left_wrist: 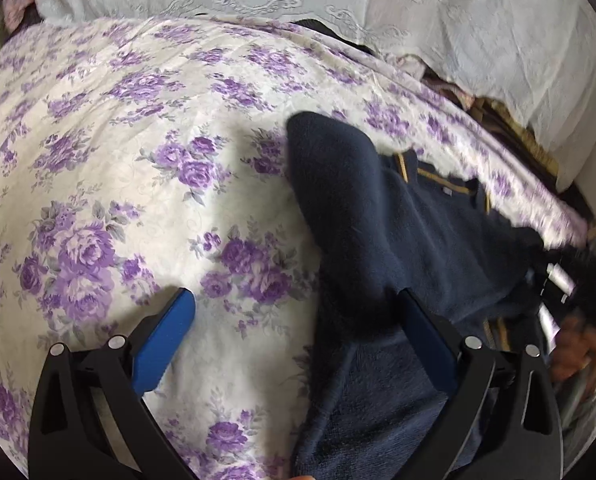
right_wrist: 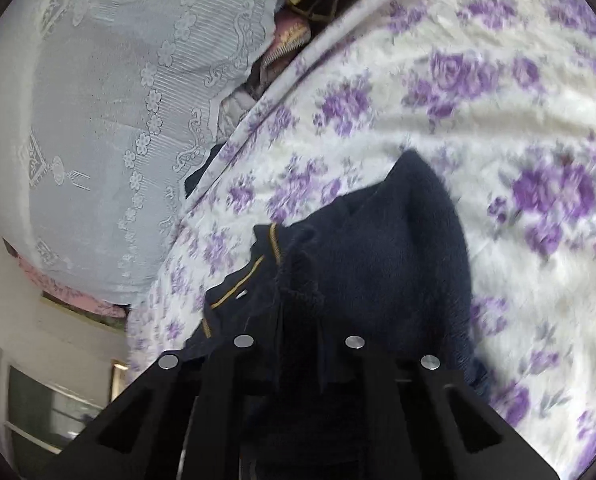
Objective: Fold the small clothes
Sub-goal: 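Lay the folded side onto the cardigan back and open the right gripper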
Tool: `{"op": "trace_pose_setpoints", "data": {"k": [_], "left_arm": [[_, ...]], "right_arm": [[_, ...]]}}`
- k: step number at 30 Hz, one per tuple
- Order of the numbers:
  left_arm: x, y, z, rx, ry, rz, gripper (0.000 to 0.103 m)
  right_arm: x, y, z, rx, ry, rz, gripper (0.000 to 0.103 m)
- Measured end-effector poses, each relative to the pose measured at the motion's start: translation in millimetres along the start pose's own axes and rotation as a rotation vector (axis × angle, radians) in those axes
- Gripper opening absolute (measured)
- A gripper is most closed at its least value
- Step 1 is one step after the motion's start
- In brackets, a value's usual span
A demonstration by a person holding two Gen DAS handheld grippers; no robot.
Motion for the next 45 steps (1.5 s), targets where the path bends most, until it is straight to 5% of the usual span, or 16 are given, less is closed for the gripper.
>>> {"op": "trace_pose_setpoints", "data": {"k": [4,7,10,13,18,21,29,32,33,34,38,44,45], "left_arm": [[-4,9,-20,0.043,0.055,-0.001,0.098],[0,5,-27,0.05,0.048,-0.058,0.098],[1,-27,-14,-0.038,-0.03,-0.188,0.099],[2,-28,-13,-0.018,-0.071,-0.229,0.099],[-3,-13,-18,-0.008,-0.043,-0.219,0.099],[11,6,-26,0.036,-0.054,-0.193,0.098],[76,-16,-34,0.008,-0.174,-0.076,0.098],[58,-48,-25,-0.048,-0.156,-0.159,0.099],[50,-60,-21,-0.076,-0.134,-0.154,0.099],[45,-63,-20,-0.064,-0.104,-0.112,0.099],[47,-55,-21,-0.043,-0.136,-0.163,0.099],[69,-18,-4,-0.022,-0.159,-0.05,0.098],[70,-18,6,-0.044,-0.173,-0.039,0.098]], "right_arm": [[-19,42,-11,0.11,0.101,-0.017,0.012],[-7,48,-9,0.09,0.126,0.03,0.012],[28,36,2,0.039,0.076,0.106,0.012],[37,32,4,0.017,0.04,0.083,0.012],[48,68,-19,0.171,0.054,0.197,0.022],[35,79,-30,0.202,0.093,0.165,0.022],[-14,20,-8,0.007,0.259,0.102,0.022],[18,5,-4,-0.031,0.207,0.141,0.013],[27,5,-6,-0.033,0.18,0.128,0.0],[32,6,-9,-0.033,0.154,0.109,0.0],[26,14,-7,-0.011,0.197,0.141,0.0],[-28,42,11,0.029,0.359,0.116,0.009],[-31,39,18,0.01,0.37,0.123,0.024]]}}
Point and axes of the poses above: each gripper's, at about its wrist camera, not at the fingertips, and y roughly against the way its jaws point, x to its right, z to its underside, the point moved 9 cm from there along -y, roughly the way its jaws point, and after that the axes turned 2 degrees about y, right-handed, at the moved point
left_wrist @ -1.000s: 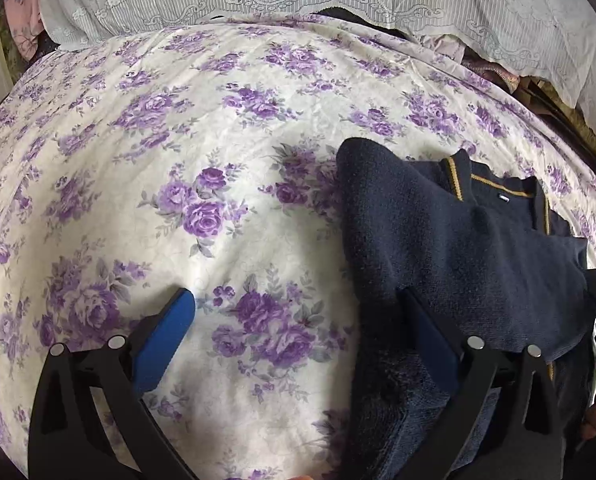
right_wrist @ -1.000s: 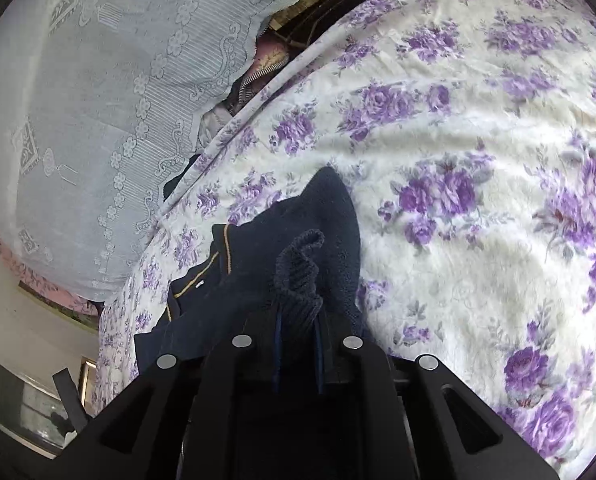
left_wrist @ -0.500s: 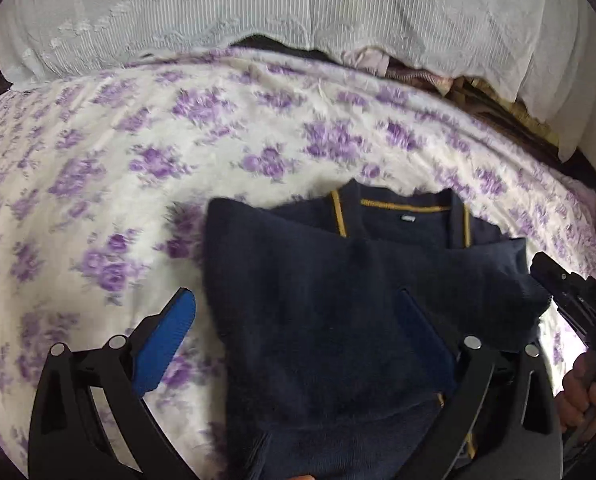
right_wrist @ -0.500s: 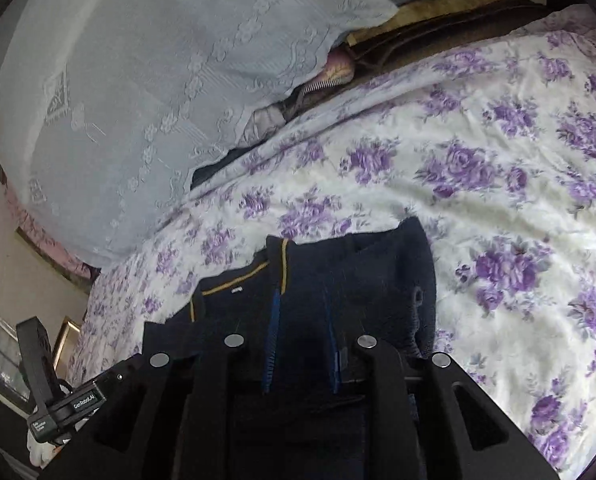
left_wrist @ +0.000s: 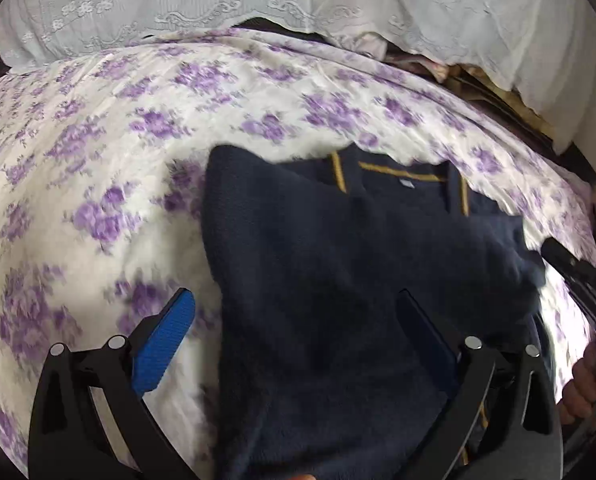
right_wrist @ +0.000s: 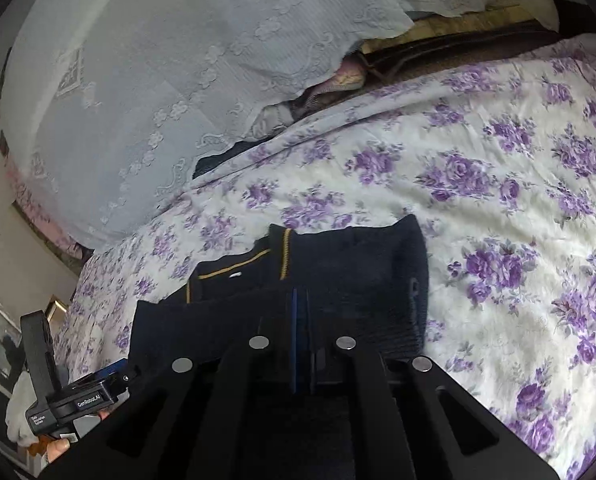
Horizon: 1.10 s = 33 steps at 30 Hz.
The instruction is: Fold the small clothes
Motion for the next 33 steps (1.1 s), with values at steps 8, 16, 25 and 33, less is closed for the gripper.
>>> {"op": "trace_pose_setpoints", "data": {"k": [8,16,25,33], "left_arm": [[-2,-6,11,-0.022,-0.007,-0.028,0.099],[-15,-26,-48,-0.025,0.05,-0.084,0.099],[-15,-26,-24,-0.04,0.046,-0.053,0.098],[8,7,28,-0.058,0.087,0.011,0.098]], "right_arm": [[0,-13,30,-0.065,0.056,0.093,0.036],[-6,-57,-3,-0.104,0.088,0.145,0.046],[-8,-26,4,-0.015,0.072,0.06,0.057],[-34,-8,26,0.005,0.069,0.1,0.081]]}}
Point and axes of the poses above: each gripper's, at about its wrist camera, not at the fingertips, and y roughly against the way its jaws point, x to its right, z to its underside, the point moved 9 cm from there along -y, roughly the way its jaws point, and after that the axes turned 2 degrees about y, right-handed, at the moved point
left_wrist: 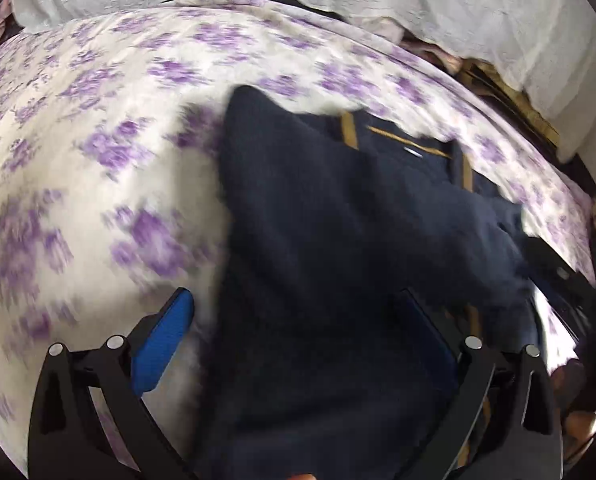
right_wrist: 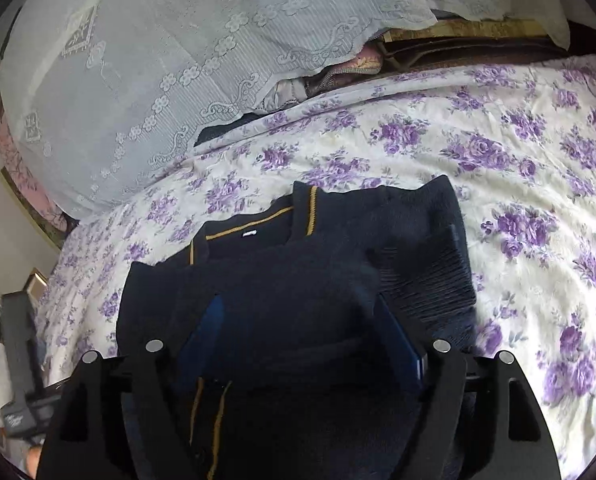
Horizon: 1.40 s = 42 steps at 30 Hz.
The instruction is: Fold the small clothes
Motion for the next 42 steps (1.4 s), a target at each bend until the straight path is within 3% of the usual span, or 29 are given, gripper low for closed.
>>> {"op": "trace_pose_setpoints", "data": {"k": [5,8,12,15,19,21,24,26,28,34,36,38,40,42], "left_arm": [[12,8,14,0.016,0.01,-0.069,0.098],[7,17,25,0.011,0.098,-0.046,0.098],[15,36,41,0.015,0.152,0.025,0.098],[23,46,56,0.008,0.167,0.053,0.098],[36,49,90,-0.106,0.267,0.191,0.098],[42,55,98,-0.098,0.259,0.184,0.098],[52,63,115,-0.106,0.313,0.218,0.098],[58,66,124,-0.091,0.318,0.201,0.098],[60,67,129,-0.097,0.334,0.208,0.098],[63,70,136,-0.097,0.274,0.19,0.098],[67,73,135,-0.1,0.192,0.186,0.098],[66,76,136,-0.093,0.066,0.136,0.098],[52,77,138,-0.078,-0.012,0.052,0.098],[31,79,139,-0.082,-0.019,-0.001,0.098]], "right_arm": [[-3,25,18,0.04,-0.09,0.044,0.092],[2,38,38,0.042,-0.14,0.093,0.092],[-3,58,62,0.026,-0.201,0.039,0.092],[-9,81,75,0.078,-0.228,0.014,0.095],[-7,114,86,0.156,-0.254,0.009,0.098],[-8,129,92,0.177,-0.269,-0.009,0.098],[-5,157,98,0.292,-0.273,0.058,0.098],[-11,175,97,0.366,-0.205,0.084,0.098],[-13,183,96,0.386,-0.154,0.119,0.098],[1,183,98,0.222,-0.135,0.012,0.098],[0,186,100,0.189,-0.089,-0.045,0.098],[4,189,110,0.123,-0.055,-0.116,0.098],[17,191,119,0.085,-0.032,-0.066,0.098],[27,192,126,0.052,0.004,-0.011,0.098]]}}
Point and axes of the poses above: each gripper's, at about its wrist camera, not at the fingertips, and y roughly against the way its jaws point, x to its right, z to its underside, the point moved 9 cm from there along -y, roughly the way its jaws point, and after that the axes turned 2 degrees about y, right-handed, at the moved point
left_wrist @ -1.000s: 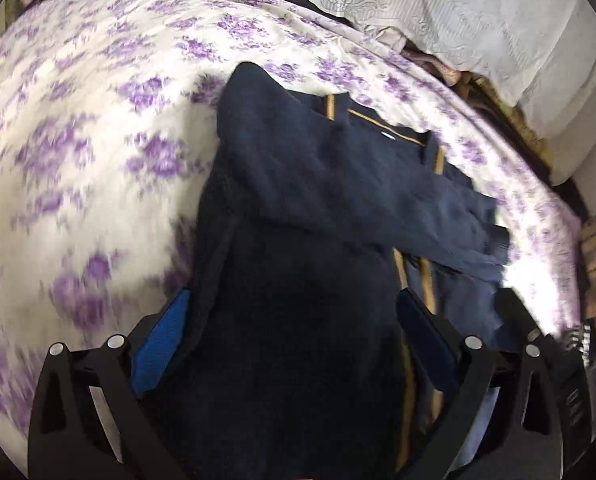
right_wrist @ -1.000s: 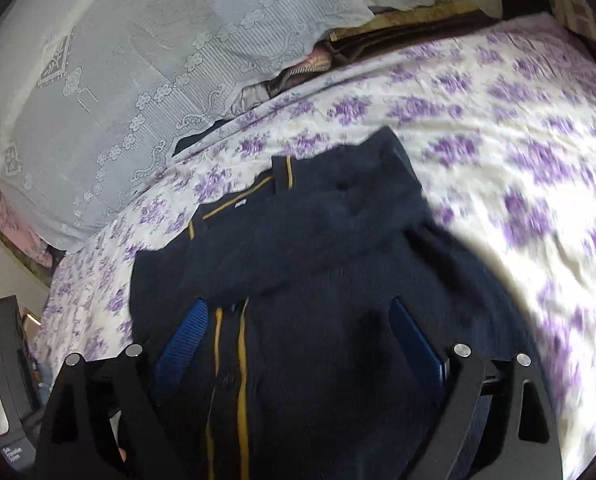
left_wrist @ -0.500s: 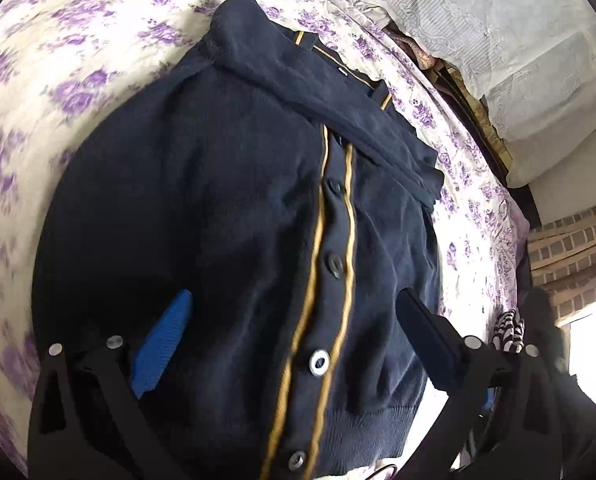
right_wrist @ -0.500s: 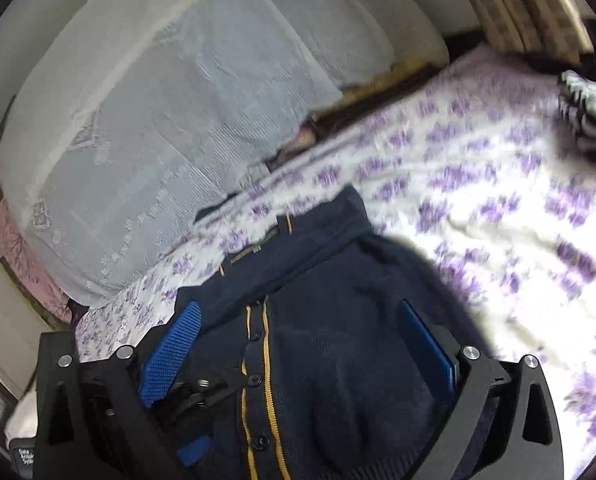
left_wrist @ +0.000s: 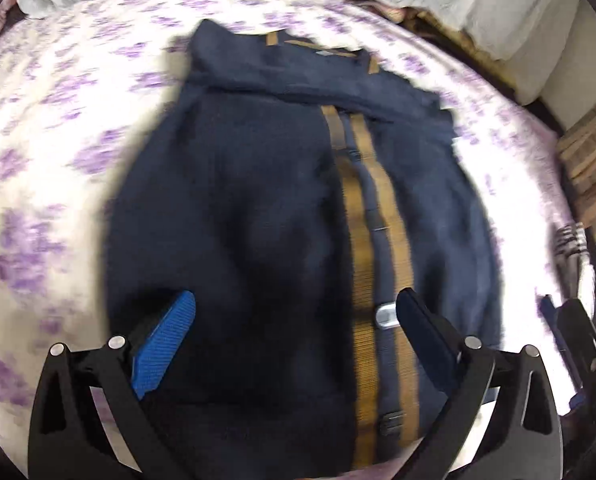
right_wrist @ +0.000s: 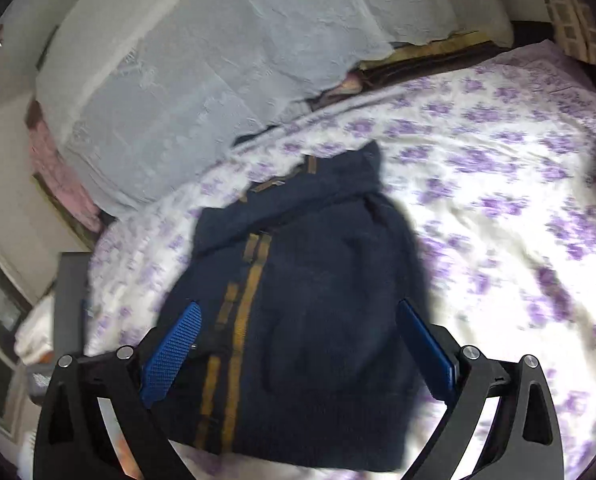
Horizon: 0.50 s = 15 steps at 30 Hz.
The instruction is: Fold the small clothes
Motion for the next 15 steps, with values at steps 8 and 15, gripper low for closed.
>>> {"op": "trace_pose_setpoints", "data": {"k": [8,15], "left_arm": [[-87,18,10,0.049,0.025,-0.183,0.098],[-86,13,21,0.082,-0.082,-0.256,0.098]], "right_arm": [[4,-5,36,-0.063,0.231,0.135,0.099],[24,-2,20,0.016,0.056,0.208,0.099]]}}
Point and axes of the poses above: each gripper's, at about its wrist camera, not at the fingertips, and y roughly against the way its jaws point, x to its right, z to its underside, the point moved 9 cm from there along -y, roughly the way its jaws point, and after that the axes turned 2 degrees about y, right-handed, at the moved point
